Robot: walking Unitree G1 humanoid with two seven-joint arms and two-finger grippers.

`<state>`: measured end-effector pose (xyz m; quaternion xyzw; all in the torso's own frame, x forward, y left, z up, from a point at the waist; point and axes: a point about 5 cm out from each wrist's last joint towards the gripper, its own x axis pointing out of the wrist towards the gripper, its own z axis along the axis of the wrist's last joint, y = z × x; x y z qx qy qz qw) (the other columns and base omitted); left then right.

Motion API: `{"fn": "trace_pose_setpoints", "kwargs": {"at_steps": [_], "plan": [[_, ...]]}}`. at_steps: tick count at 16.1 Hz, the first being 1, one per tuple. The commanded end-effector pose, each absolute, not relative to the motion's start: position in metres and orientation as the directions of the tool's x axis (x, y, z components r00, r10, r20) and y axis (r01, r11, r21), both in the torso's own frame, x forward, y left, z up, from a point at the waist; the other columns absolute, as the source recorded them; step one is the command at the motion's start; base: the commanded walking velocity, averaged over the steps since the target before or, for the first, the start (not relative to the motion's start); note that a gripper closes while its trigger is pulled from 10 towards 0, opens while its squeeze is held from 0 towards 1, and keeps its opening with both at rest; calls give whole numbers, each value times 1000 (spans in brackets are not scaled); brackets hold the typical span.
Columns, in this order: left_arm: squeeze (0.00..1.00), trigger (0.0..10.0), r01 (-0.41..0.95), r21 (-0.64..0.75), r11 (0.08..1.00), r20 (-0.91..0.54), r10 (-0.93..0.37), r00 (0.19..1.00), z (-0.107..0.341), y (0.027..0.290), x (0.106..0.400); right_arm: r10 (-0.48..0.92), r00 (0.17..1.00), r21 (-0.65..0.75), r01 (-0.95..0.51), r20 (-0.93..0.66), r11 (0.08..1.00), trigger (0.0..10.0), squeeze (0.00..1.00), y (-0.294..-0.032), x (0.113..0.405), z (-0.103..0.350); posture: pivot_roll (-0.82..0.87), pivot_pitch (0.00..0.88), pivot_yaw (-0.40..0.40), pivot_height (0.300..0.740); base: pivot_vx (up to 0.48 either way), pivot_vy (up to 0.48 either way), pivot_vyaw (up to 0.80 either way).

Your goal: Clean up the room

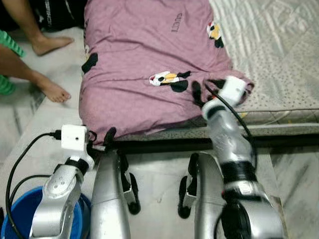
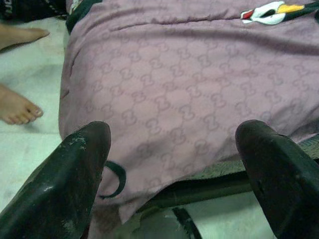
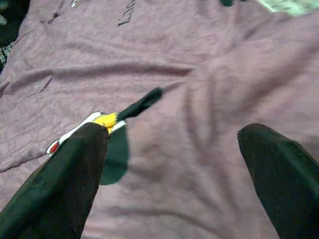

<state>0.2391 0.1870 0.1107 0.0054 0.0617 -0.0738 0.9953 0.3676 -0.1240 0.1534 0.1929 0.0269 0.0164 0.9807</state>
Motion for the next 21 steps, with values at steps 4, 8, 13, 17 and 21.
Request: {"fn": "trace_pose_setpoints", "kwargs": {"at_steps": [4,8,13,17,21], "plan": [[0,10000,127,23,992,-151,-123,981,112,195,226,-15,998,366,34,-54,930,10000,0,-130,372,147,209,330,8,572,0,0,0],[0,10000,135,24,991,-168,-129,977,110,195,223,-77,995,308,93,-64,947,10000,0,-154,366,134,206,341,16,572,0,0,0],[0,10000,144,22,989,-178,-138,974,111,194,221,-147,983,205,122,108,971,10000,0,-173,373,164,205,341,22,572,0,0,0],[0,10000,143,26,989,-180,-136,974,111,195,222,-154,987,151,144,53,978,10000,0,-172,376,155,215,333,19,572,0,0,0],[0,10000,139,28,990,-188,-132,973,111,196,217,-245,968,43,242,63,969,10000,0,-181,374,152,224,337,17,572,0,0,0]]}}
